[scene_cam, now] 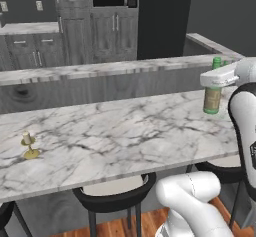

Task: Get the candle and the beer from the cabinet and move them to the dining counter.

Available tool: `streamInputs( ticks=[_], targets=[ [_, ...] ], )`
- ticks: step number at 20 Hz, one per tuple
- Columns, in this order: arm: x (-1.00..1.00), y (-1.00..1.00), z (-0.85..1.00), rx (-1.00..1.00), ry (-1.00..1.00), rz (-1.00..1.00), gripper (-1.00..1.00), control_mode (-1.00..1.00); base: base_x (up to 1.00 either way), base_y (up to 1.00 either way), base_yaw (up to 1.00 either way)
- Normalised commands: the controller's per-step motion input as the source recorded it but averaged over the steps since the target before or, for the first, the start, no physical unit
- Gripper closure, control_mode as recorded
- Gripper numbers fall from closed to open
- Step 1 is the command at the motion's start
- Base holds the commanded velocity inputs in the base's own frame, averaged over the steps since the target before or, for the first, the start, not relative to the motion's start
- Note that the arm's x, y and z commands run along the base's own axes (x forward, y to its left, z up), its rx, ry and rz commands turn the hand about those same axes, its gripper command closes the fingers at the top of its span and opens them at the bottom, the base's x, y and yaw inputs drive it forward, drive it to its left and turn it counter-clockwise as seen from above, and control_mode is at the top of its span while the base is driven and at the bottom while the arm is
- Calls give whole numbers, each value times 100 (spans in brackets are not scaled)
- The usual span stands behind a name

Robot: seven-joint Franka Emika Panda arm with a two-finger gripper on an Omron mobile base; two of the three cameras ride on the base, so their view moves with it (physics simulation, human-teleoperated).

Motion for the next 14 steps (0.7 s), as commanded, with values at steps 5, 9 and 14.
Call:
streamInputs(
  ticks=[5,9,14],
  targets=[
    [100,-4,-91,0,0,30,100,-100,0,0,0],
    [100,0,-87,0,7,25,100,-100,0,0,0],
    [98,14,-79,0,11,9,100,-100,0,0,0]
  ],
)
